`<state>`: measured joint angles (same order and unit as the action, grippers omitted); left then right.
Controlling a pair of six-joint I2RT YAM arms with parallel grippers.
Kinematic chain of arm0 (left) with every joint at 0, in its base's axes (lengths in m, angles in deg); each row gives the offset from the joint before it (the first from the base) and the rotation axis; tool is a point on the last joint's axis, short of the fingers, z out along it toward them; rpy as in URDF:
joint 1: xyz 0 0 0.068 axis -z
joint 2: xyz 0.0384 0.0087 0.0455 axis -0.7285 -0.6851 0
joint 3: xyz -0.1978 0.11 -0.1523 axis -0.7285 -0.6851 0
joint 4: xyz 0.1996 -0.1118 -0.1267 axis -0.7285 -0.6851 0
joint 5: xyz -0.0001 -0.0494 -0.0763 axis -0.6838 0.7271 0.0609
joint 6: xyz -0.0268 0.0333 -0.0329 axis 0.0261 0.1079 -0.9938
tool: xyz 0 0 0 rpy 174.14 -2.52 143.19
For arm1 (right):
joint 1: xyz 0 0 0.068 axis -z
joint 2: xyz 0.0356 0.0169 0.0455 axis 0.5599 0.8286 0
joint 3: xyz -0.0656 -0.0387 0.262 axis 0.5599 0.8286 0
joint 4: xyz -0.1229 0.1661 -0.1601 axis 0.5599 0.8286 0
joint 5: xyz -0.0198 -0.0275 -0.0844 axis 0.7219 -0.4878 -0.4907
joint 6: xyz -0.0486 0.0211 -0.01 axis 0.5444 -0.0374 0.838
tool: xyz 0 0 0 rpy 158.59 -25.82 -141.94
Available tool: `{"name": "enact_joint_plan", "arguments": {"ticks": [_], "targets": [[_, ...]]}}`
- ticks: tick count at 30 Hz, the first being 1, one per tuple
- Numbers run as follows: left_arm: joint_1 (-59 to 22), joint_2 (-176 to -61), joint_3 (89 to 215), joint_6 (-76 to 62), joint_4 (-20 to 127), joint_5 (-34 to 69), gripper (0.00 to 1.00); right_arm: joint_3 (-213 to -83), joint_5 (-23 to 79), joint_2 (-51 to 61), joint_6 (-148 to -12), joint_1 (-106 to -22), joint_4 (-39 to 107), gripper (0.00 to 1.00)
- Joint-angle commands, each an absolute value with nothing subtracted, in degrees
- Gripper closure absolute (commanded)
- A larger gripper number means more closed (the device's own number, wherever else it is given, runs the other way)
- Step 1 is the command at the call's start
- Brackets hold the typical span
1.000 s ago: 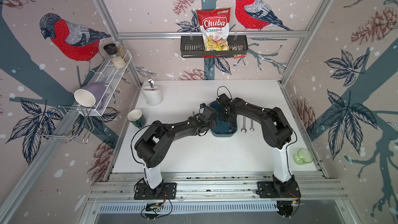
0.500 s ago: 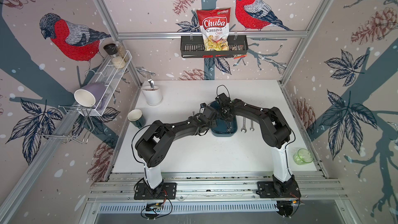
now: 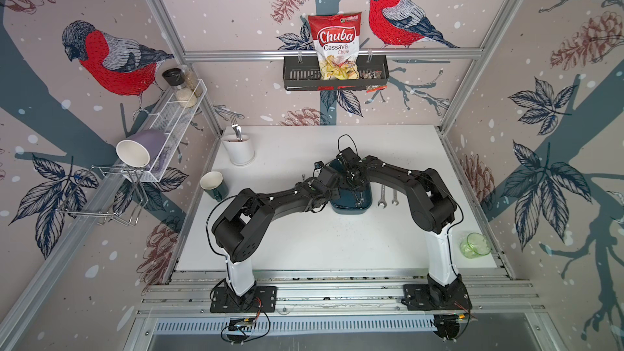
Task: Take out the wrench from the storage box
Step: Pick up the wrench from the storage box.
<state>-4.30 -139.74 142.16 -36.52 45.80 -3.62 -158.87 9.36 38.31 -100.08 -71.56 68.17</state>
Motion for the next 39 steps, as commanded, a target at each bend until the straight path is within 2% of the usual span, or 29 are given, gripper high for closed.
{"name": "enact_joint_plan", "arguments": {"ticks": [1,7,15,18,39], "targets": [[-4.5,-139.6,142.3,-35.7,44.8,-3.3,0.94,-157.3,9.6,38.0,-97.1,-71.7,72.2,0.52],[-4.5,-139.3,142.2,-35.6,44.8,-3.4,0.94,-155.5,9.9,37.3,-95.9,-71.6,71.4,0.6],[-4.5,-138.9,142.0,-35.5,44.8,-3.6,0.94,-156.1,10.7,38.4,-95.5,-71.7,71.0,0.78],[-4.5,-138.9,141.8,-35.5,44.8,-3.7,0.95,-156.6,11.2,38.4,-95.0,-71.6,70.7,0.89],[-4.7,-139.5,141.7,-35.3,44.3,-3.8,0.94,-162.6,10.3,36.3,-93.2,-70.1,73.0,0.99]]}}
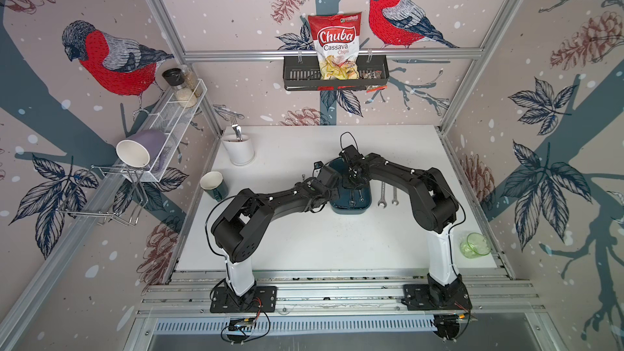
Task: Take out the wrench from the storage box
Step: Pick up the wrench from the storage box, then place the wrench at the center of the board.
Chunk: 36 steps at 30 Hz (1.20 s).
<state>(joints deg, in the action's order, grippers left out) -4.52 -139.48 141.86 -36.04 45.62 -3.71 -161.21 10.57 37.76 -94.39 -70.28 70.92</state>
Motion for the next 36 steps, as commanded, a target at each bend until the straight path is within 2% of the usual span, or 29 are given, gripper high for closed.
{"name": "enact_joint_plan", "arguments": {"ticks": [1,20,31,36], "targets": [[-4.7,-139.4,141.7,-35.3,44.3,-3.8,0.94,-163.1,10.2,35.8,-93.1,-70.0,73.4,0.99],[-5.2,-139.3,141.9,-35.1,43.9,-3.9,0.94,-166.8,8.9,28.9,-90.6,-67.8,78.5,1.0],[-7.2,-137.8,140.9,-34.1,43.1,-4.2,0.95,-157.6,9.6,18.4,-87.7,-60.1,77.0,1.0],[-8.1,-136.7,140.3,-33.4,42.6,-4.4,0.95,-152.4,11.2,17.7,-88.2,-57.0,72.7,1.0]]}}
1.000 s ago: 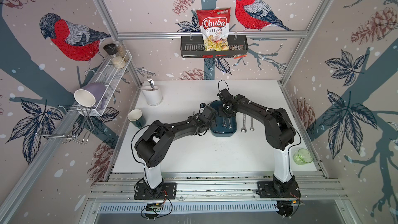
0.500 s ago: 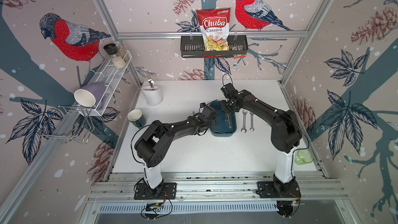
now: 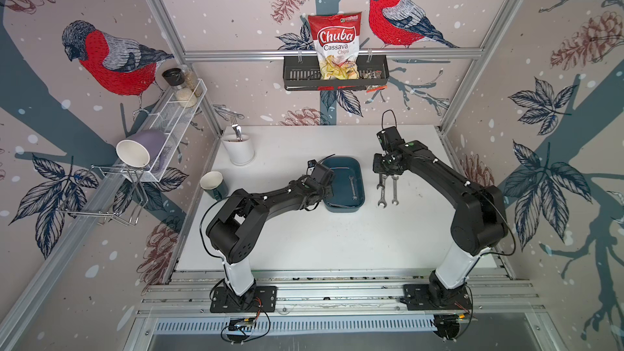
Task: Take out the wrench from the storage box
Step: Place the wrench at the center of the board.
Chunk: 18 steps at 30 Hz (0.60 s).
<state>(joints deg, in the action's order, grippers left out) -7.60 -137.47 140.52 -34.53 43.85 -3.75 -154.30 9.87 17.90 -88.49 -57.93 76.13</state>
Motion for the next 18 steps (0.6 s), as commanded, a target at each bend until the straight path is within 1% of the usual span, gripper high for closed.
{"name": "enact_joint_plan", "arguments": {"ticks": [1,12,18], "targets": [[-8.2,-136.5,140.0,-33.4,42.7,-4.4,0.95,-151.6,11.6,18.4,-88.4,-56.9,71.6,1.0],[-8.6,-135.7,140.0,-32.9,42.2,-4.1,0.95,-151.3,14.9,29.3,-91.3,-57.3,64.4,1.0],[-8.6,-136.3,140.8,-32.3,42.0,-3.8,0.95,-152.6,14.7,32.8,-91.5,-57.5,64.6,1.0]]}}
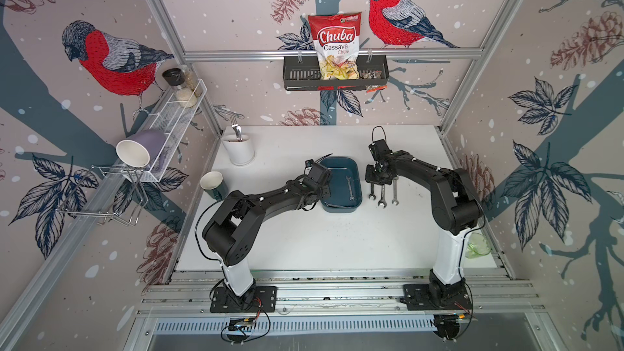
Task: Take out the wrench from the storage box
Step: Place the wrench at the center of the board.
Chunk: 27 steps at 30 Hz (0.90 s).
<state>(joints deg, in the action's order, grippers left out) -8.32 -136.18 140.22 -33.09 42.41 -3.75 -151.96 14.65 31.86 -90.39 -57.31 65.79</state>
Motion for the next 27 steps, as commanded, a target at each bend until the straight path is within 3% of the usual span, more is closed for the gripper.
{"name": "enact_joint_plan", "arguments": {"ticks": [1,17,20,24,27], "targets": [[-8.7,-136.4,140.7,-32.3,42.0,-3.7,0.95,-152.7,14.7,33.2,-91.6,-57.6,64.5,1.0],[-9.2,-136.9,140.2,-31.5,42.2,-2.7,0.86,-152.2,14.7,34.5,-92.0,-57.5,65.0,0.91],[-9.3,-137.1,140.6,-31.1,41.4,-2.7,0.79,-152.4,14.7,34.0,-92.1,-57.6,65.5,0.84],[-9.3,-137.0,142.2,-30.1,39.1,-3.8,0.65,-152.8,14.4,31.8,-92.0,-57.5,66.4,0.66],[-9.3,-136.0,143.4,-29.5,36.6,-6.3,0.59,-153.5,13.8,29.7,-92.0,-57.4,68.0,0.6]]}}
